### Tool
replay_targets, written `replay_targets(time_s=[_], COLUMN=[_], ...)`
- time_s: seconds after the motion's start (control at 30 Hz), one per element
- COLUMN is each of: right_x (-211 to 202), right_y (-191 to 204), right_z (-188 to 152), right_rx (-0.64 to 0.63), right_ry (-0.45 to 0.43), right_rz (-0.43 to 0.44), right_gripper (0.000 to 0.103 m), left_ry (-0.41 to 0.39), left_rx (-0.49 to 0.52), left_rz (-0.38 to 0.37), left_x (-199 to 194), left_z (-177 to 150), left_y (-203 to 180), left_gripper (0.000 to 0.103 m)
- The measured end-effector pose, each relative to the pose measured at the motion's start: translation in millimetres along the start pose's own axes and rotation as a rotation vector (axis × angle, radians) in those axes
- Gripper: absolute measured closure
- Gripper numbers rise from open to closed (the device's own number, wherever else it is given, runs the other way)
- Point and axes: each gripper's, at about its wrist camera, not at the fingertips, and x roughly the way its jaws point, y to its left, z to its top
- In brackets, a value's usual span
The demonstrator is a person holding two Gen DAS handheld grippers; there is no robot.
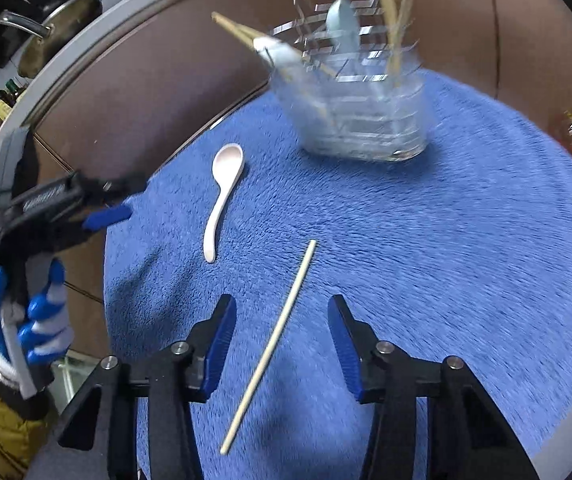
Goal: Organize utensils
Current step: 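Close the left tool on the pinkish spoon while the right tool grasps the last chopstick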
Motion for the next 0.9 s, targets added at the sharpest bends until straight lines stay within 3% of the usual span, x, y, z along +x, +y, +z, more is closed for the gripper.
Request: replay_targets(time_s=[0.07,0.37,0.47,0.73,0.9], right_x=[11.8,48.3,56.9,71.5,79.4], right_y=[-3.3,-17.3,-14.4,-2.5,5.5], right_z=[6.2,26.3,31.9,45.2,51.0], right_rx=[0.004,0.017,0.001,-0.045,-0.078], right_ry=[0.036,0.153,0.201,0.286,0.324], right_rz=[0.006,-0.016,-0.045,-0.108,-0.152], right_gripper=[0.061,0.063,0.068,0.079,0.085], left_ry=[0.012,0.087,0.110,0.171,0.181], left_rx=[-0.003,-0.004,0.030,0.099,0.150], left_rz=[-0.018,-0.134,-0.162,-0.149,-0.087], left_x=[14.4,72.5,83.8,108.3,115.2], left_z=[11.2,45.5,50.9,58.7,58.3], left_y=[5.0,27.2,24.8,13.4,0.1], left_gripper=[0.035,0.060,0.068,0.085,0.094])
